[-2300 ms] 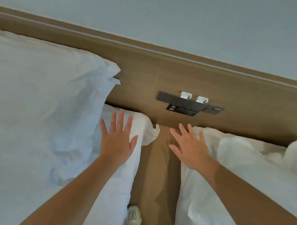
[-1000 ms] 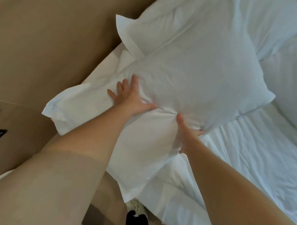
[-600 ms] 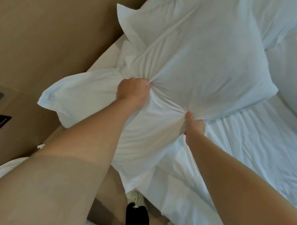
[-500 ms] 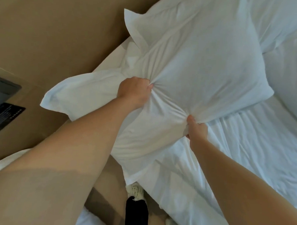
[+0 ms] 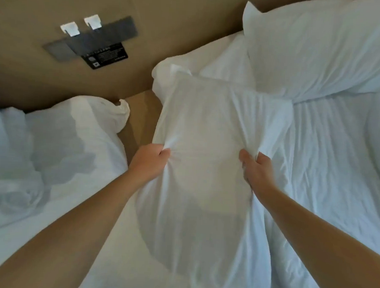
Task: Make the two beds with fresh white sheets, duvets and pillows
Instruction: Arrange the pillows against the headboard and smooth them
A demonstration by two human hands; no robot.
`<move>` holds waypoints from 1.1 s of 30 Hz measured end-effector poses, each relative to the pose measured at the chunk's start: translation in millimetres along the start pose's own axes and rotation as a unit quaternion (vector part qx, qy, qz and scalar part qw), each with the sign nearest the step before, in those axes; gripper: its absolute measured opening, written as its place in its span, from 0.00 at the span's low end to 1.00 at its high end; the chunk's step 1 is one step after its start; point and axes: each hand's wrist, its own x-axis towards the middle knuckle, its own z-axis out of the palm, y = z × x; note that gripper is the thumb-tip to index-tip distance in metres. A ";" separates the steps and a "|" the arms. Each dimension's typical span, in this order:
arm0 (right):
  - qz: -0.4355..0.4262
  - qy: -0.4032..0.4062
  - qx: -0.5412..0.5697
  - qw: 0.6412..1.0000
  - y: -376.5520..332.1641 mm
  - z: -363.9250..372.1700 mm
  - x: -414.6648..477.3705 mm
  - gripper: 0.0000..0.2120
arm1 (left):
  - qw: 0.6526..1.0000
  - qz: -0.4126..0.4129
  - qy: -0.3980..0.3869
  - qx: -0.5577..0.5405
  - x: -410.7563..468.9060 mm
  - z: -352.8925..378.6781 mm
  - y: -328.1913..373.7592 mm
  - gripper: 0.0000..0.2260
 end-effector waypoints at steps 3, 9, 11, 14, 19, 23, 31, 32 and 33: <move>-0.029 -0.040 -0.057 0.997 -1.6 21.0 -26.8 0.15 | 0.994 -0.064 0.021 -0.082 -63.7 1.7 -42.7 0.19; -0.089 -0.137 -0.238 0.957 22.6 118.0 -77.3 0.16 | 0.957 -0.204 0.099 -0.180 -164.2 6.5 -155.5 0.20; -0.105 -0.173 -0.292 0.935 37.4 147.9 -97.8 0.16 | 0.946 -0.233 0.117 -0.195 -197.5 12.1 -186.4 0.21; -0.154 -0.238 -0.352 0.892 56.4 195.5 -139.1 0.18 | 0.925 -0.280 0.156 -0.204 -251.3 21.1 -234.7 0.20; -0.222 -0.318 -0.437 0.812 84.8 281.0 -207.3 0.19 | 0.874 -0.350 0.225 -0.250 -329.9 39.2 -307.1 0.21; -0.254 -0.372 -0.474 0.757 104.2 355.9 -260.9 0.18 | 0.813 -0.403 0.290 -0.306 -380.8 47.0 -357.0 0.21; -0.348 -0.409 -0.521 0.663 148.1 465.2 -369.5 0.17 | 0.707 -0.486 0.367 -0.360 -453.1 48.9 -436.0 0.20; -0.350 -0.408 -0.523 0.661 154.8 469.2 -380.9 0.17 | 0.702 -0.490 0.375 -0.357 -462.7 46.8 -444.3 0.20; -0.352 -0.409 -0.525 0.658 161.4 471.4 -392.6 0.17 | 0.695 -0.495 0.381 -0.355 -473.0 44.7 -451.9 0.19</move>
